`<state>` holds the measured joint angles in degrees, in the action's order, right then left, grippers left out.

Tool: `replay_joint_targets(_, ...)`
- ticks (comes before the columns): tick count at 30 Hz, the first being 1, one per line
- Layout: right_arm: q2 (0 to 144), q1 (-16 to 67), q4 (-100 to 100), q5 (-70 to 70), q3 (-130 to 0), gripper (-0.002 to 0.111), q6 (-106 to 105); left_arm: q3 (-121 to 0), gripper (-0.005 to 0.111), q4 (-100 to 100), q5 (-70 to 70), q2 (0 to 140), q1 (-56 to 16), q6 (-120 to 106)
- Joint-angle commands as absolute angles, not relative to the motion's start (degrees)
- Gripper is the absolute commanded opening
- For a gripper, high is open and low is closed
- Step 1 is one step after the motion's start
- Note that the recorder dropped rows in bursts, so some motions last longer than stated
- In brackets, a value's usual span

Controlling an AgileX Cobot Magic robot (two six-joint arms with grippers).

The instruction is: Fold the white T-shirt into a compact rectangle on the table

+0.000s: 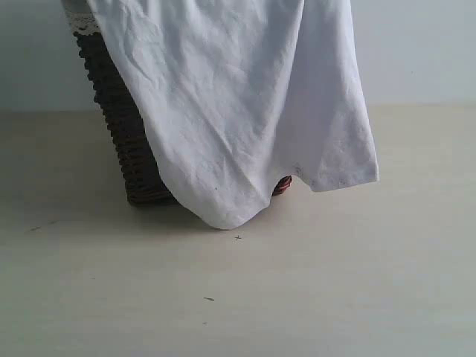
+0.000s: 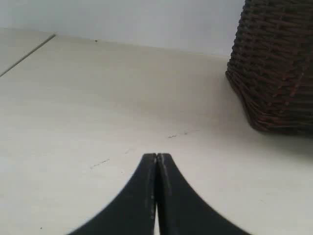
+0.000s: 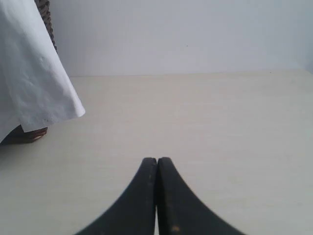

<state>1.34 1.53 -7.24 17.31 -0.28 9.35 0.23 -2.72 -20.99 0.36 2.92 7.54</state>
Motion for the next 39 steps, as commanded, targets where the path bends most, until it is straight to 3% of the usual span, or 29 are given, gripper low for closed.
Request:
replay_joint_targets(1, 1.4, 1.3, -7.6, 16.6, 0.0, 0.0, 9.3, 0.0, 0.0, -2.7, -20.2, 0.0, 2.8, 7.7)
replay_joint_targets(15, 1.4, 1.7, -7.4, 16.6, 0.0, 0.0, 9.3, 0.0, 0.0, -2.7, -20.2, 0.0, 2.8, 7.7)
replay_joint_targets(21, 4.0, 3.9, 3.8, 16.6, 0.0, 0.0, 9.5, 0.0, 0.0, -2.7, -20.2, 0.0, 2.8, 7.7)
replay_joint_targets(25, 14.7, 3.9, 5.6, 16.6, -0.3, 0.0, 8.8, 0.0, 0.0, -2.7, -20.2, 0.0, 2.8, 7.7)
replay_joint_targets(33, 51.6, 3.9, -8.9, 0.0, -8.4, 0.0, 1.7, 0.0, 0.0, -2.7, -20.2, 0.0, 2.8, 7.7)
replay_joint_targets(39, 63.2, 3.9, -10.4, 2.1, -15.2, 0.0, 1.7, 0.0, 0.0, -2.7, -20.2, 0.0, 2.8, 7.7)
